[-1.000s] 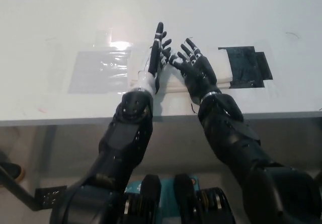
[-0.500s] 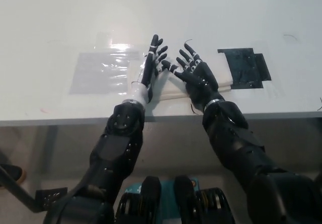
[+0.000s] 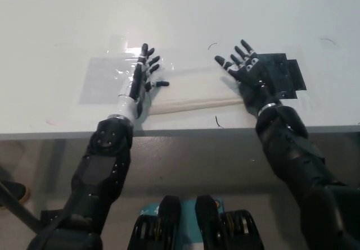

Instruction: A stack of napkins is kept in the middle of the table close to the robot and the robot places both its hands sideways on the stack. Then it moves its hands away from each other while pressing down on the napkins to make them smooth

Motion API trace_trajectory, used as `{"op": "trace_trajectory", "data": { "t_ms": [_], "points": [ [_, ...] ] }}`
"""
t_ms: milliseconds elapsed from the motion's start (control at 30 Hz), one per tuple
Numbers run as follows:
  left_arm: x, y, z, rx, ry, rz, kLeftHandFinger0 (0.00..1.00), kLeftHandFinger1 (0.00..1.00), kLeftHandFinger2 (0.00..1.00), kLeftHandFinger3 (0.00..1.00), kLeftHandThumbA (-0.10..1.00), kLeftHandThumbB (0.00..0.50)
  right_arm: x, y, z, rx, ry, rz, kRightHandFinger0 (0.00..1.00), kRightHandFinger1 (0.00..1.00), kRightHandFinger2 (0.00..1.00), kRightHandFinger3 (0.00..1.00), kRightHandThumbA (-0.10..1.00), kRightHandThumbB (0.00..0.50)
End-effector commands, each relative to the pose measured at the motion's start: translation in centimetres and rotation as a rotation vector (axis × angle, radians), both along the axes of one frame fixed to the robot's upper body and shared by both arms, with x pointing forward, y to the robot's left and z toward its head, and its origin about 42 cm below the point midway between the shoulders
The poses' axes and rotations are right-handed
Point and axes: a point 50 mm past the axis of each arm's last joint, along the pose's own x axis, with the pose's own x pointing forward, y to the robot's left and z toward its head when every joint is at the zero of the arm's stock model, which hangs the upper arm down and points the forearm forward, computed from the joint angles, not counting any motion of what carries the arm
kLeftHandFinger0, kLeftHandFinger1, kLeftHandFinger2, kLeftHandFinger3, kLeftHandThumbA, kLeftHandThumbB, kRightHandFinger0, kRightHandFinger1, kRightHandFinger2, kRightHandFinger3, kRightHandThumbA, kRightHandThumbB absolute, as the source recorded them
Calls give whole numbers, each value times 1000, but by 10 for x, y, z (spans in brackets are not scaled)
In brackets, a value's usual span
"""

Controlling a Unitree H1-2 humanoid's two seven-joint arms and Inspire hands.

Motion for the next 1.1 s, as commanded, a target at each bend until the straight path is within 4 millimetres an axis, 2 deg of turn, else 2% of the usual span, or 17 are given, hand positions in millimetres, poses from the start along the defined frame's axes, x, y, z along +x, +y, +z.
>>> {"op": "trace_trajectory", "data": {
  "t_ms": [0, 100, 200, 367, 467, 500, 533, 600, 667, 700, 733, 767, 833, 900, 967, 1000, 1067],
  "points": [
    [5, 28, 8, 17, 16, 41, 1000, 1000, 1000, 1000, 1000, 369, 3, -33, 1, 15, 12, -74, 1000, 1000, 1000, 1000, 1000, 328],
    [6, 33, 9, 20, 15, 39, 1000, 1000, 1000, 1000, 1000, 366, 3, -38, 1, 20, 16, -82, 1000, 1000, 1000, 1000, 1000, 339],
    [6, 37, 9, 14, 17, 40, 1000, 1000, 1000, 1000, 1000, 362, 3, -44, 1, 22, 11, -91, 1000, 1000, 1000, 1000, 1000, 319],
    [5, 44, 12, 29, 5, 44, 1000, 1000, 1000, 1000, 1000, 388, 2, -54, -1, 5, 5, -98, 1000, 1000, 1000, 1000, 1000, 294],
    [6, 47, 16, 35, -13, 43, 1000, 1000, 1000, 1000, 1000, 382, 2, -56, -1, -1, -3, -102, 1000, 1000, 1000, 1000, 1000, 296],
    [6, 47, 17, 42, -17, 41, 1000, 1000, 1000, 1000, 1000, 401, 1, -58, -2, 0, -4, -102, 1000, 1000, 1000, 1000, 1000, 325],
    [6, 48, 21, 66, -34, 36, 1000, 1000, 1000, 1000, 1000, 392, 1, -58, 0, 2, -26, -103, 1000, 1000, 1000, 1000, 1000, 293],
    [2, 51, 30, 73, -65, 25, 1000, 1000, 1000, 1000, 1000, 397, 3, -59, 12, 11, -111, -85, 1000, 1000, 1000, 1000, 1000, 302],
    [-1, 51, 38, 82, -91, 15, 1000, 1000, 1000, 1000, 1000, 394, 4, -58, 23, -1, -181, -78, 1000, 1000, 1000, 1000, 1000, 277],
    [-7, 51, 49, 82, -141, 0, 1000, 1000, 1000, 1000, 1000, 365, 0, -55, 46, -57, -312, -87, 1000, 1000, 1000, 1000, 1000, 300],
    [-9, 50, 53, 85, -158, -5, 1000, 1000, 1000, 1000, 1000, 361, -3, -54, 54, -62, -353, -86, 1000, 1000, 1000, 1000, 1000, 303],
    [-15, 50, 61, 86, -187, -10, 1000, 1000, 1000, 1000, 1000, 357, -12, -50, 70, -85, -438, -76, 1000, 1000, 1000, 1000, 1000, 281],
    [-27, 49, 79, 75, -259, -26, 1000, 1000, 1000, 1000, 1000, 339, -32, -46, 104, -88, -559, -60, 1000, 1000, 1000, 1000, 1000, 331],
    [-43, 45, 102, 49, -354, -64, 1000, 1000, 1000, 1000, 1000, 301, -61, -43, 139, -70, -684, -68, 1000, 1000, 1000, 1000, 1000, 327],
    [-66, 39, 128, 30, -467, -85, 1000, 1000, 1000, 1000, 1000, 297, -94, -46, 172, -98, -830, -74, 1000, 1000, 1000, 1000, 1000, 325],
    [-76, 36, 136, 27, -511, -90, 1000, 1000, 1000, 1000, 1000, 287, -106, -48, 182, -104, -886, -69, 1000, 1000, 1000, 1000, 1000, 323],
    [-104, 30, 161, 19, -630, -112, 1000, 1000, 1000, 1000, 1000, 293, -136, -58, 204, -144, -1008, -87, 1000, 1000, 1000, 1000, 1000, 360]
  ]
}}
